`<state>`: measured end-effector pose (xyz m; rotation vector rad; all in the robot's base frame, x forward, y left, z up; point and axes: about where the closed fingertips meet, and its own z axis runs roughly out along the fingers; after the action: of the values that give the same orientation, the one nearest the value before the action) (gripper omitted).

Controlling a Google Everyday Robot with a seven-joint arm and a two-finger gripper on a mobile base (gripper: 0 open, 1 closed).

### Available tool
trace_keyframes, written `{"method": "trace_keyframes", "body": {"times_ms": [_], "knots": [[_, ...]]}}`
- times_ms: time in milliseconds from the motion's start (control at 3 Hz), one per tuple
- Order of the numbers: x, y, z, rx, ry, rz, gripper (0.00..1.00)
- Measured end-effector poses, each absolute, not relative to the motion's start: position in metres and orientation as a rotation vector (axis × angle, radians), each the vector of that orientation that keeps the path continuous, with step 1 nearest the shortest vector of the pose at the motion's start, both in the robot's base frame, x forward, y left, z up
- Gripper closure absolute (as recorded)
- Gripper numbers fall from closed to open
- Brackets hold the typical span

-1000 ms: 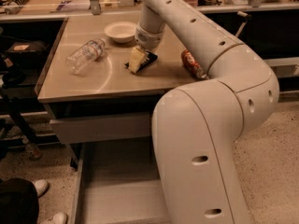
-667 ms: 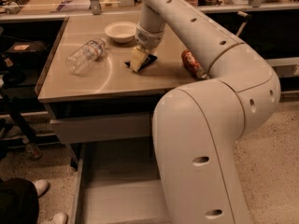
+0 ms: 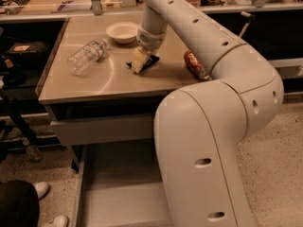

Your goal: Place rxbar chocolate into middle drawer

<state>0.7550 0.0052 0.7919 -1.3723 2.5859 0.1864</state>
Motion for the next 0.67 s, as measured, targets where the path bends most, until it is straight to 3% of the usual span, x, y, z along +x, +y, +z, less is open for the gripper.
{"method": "trace_keyframes", "body": {"times_ms": [667], "knots": [[0.7549, 0.0051, 0.8099, -1.372, 2.586, 0.186, 1.00]]}}
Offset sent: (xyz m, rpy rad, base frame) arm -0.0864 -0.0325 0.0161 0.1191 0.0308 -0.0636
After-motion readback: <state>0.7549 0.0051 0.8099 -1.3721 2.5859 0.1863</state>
